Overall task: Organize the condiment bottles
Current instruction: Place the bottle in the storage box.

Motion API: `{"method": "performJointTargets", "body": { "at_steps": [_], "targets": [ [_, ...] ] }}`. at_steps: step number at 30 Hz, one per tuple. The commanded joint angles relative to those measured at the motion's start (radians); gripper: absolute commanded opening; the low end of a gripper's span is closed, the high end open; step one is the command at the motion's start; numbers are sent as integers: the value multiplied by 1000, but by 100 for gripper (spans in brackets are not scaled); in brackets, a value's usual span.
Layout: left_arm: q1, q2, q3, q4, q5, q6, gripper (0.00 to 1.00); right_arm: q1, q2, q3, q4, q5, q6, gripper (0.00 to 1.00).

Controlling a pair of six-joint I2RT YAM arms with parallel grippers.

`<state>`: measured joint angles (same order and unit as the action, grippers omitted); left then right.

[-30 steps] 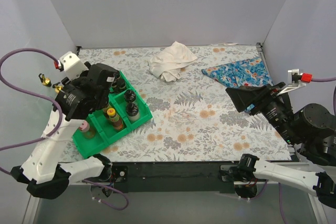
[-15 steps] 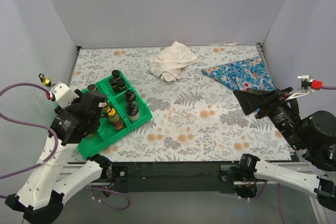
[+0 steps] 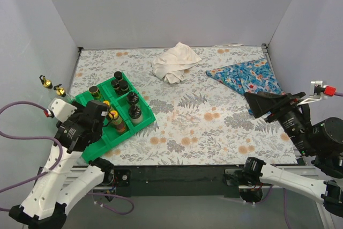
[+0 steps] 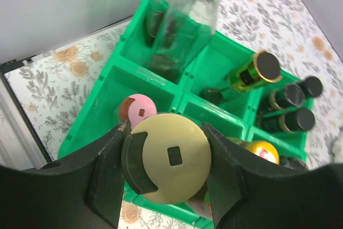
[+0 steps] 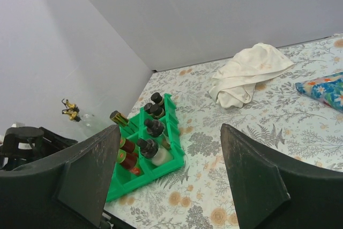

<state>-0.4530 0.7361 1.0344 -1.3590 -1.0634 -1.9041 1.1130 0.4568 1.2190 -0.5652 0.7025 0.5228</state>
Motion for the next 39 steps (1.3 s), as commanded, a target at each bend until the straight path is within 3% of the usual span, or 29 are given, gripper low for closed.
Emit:
{"method": "performJointTargets", "body": {
  "at_steps": [1, 4, 10, 26, 39],
  "targets": [
    [89, 29, -42, -31, -21, -127, 0, 4, 5, -4, 45, 40, -15, 84],
    [189, 39, -63, -31, 3, -139, 0, 2, 13, 4, 44, 31, -33, 84],
    [261, 52, -105, -32, 49, -182, 0, 2, 2, -7, 45, 61, -33, 84],
    [287, 117, -24, -32, 89, -116, 0, 2, 51, 8, 59, 51, -52, 84],
    [310, 137, -22, -31, 175, -133, 0, 2, -4, -7, 57, 71, -61, 84]
  ]
}}
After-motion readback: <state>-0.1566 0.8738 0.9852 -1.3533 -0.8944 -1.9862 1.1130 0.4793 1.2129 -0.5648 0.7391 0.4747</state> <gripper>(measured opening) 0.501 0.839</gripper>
